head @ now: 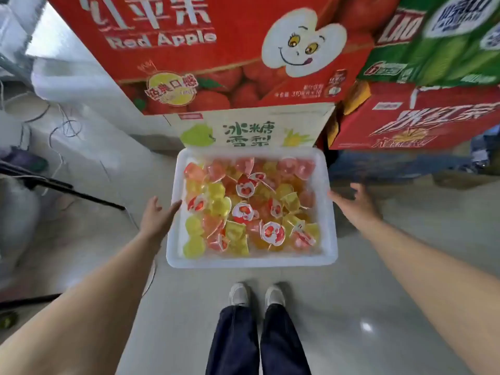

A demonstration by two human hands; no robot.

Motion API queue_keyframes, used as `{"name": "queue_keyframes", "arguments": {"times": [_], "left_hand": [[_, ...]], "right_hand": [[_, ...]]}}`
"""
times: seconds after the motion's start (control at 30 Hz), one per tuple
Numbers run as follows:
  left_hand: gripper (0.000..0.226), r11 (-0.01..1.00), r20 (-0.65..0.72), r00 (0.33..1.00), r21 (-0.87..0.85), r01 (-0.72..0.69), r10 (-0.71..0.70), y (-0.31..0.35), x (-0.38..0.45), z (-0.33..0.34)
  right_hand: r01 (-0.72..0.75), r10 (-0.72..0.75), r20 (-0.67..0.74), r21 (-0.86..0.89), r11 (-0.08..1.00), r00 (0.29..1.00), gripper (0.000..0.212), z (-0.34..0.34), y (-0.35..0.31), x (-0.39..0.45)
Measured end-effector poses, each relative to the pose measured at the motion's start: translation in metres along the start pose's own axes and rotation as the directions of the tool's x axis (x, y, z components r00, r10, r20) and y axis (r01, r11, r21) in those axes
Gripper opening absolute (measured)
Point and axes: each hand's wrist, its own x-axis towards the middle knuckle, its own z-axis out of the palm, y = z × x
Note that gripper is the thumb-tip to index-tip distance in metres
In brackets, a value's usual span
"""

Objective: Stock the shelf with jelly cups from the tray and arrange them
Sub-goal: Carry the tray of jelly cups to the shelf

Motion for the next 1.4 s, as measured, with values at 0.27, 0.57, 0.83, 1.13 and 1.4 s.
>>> {"name": "queue_keyframes", "arguments": {"times": [0.27, 0.57, 0.83, 1.13, 1.4], "left_hand": [[0.033, 0.997, 0.116, 0.991, -0.037, 0.067, -0.062, -0.029, 0.062, 0.018], [0.043, 0.996, -0.017, 0.998, 0.069, 0.053, -0.052, -0.034, 0.086, 0.032], [0.060, 0.947, -0.179, 0.977, 0.316, -0.050, 0.112, -0.032, 0.076, 0.035], [0.062, 0.931, -0.173, 0.981, 0.365, -0.015, 0.083, -0.038, 0.005, 0.059], [0.060, 0.871, -0.028, 0.981, 0.465, -0.158, 0.193, -0.013, -0.071, 0.092]], "right_hand": [[-0.222, 0.223, 0.012, 0.144, 0.964, 0.975, 0.067, 0.044, 0.039, 0.042], [-0.218, 0.207, 0.071, 0.217, 0.952, 0.976, 0.051, 0.067, 0.048, 0.066], [-0.075, 0.082, -0.032, 0.180, 0.981, 0.996, 0.030, 0.068, 0.055, 0.061], [-0.095, 0.121, -0.212, 0.131, 0.987, 0.970, 0.057, 0.016, 0.078, 0.018], [-0.202, 0.290, -0.320, 0.280, 0.938, 0.902, 0.062, -0.052, 0.168, -0.065]]}}
